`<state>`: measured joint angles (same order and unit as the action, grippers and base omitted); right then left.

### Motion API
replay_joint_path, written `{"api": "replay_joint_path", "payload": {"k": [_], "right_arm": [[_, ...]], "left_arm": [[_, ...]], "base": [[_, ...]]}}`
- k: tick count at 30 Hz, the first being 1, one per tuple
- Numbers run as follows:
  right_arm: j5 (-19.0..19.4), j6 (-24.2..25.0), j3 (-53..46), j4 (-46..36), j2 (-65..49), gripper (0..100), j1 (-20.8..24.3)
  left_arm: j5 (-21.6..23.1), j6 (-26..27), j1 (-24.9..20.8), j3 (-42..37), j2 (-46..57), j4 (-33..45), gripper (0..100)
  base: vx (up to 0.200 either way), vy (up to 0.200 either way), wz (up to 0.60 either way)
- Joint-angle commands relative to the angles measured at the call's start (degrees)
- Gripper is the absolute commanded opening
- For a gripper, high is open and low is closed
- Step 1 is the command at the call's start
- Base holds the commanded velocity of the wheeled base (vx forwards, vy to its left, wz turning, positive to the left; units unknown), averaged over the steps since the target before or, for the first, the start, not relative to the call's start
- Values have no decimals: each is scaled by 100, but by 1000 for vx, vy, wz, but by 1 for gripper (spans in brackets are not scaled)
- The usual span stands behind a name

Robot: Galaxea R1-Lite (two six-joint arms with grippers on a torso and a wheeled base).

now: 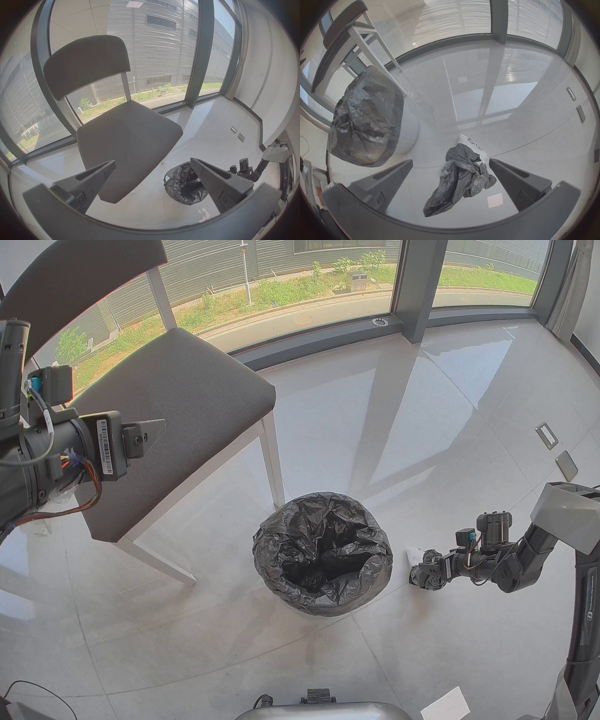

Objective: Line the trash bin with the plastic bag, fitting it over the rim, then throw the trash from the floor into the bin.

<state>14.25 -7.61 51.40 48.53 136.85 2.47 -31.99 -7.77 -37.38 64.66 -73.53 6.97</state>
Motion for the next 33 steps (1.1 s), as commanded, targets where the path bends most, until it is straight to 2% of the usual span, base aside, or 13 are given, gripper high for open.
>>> {"api": "replay_joint_path", "payload": {"k": [1,11,12,22,26,33], "right_arm": [[-1,-13,125,-2,307,100,-1],[-28,-250,890,-432,746,100,-98],[-28,-276,1004,-555,764,0,-124],[-89,-329,1101,-801,694,0,-168],[-89,-399,608,-757,166,0,-212],[-36,-566,-640,-757,-2084,0,-142]], "left_arm": [[0,-6,-24,3,-100,-3,100],[-36,-14,-59,3,-100,-21,100],[-62,-6,-59,12,-100,-21,100],[-106,-6,-103,-6,-152,-152,100],[-106,-6,-253,-32,-196,-249,100],[-97,-23,-428,-85,-293,-407,100]], "base": [[0,0,0],[0,0,0],[0,0,0],[0,0,0],[0,0,0],[0,0,0]]}}
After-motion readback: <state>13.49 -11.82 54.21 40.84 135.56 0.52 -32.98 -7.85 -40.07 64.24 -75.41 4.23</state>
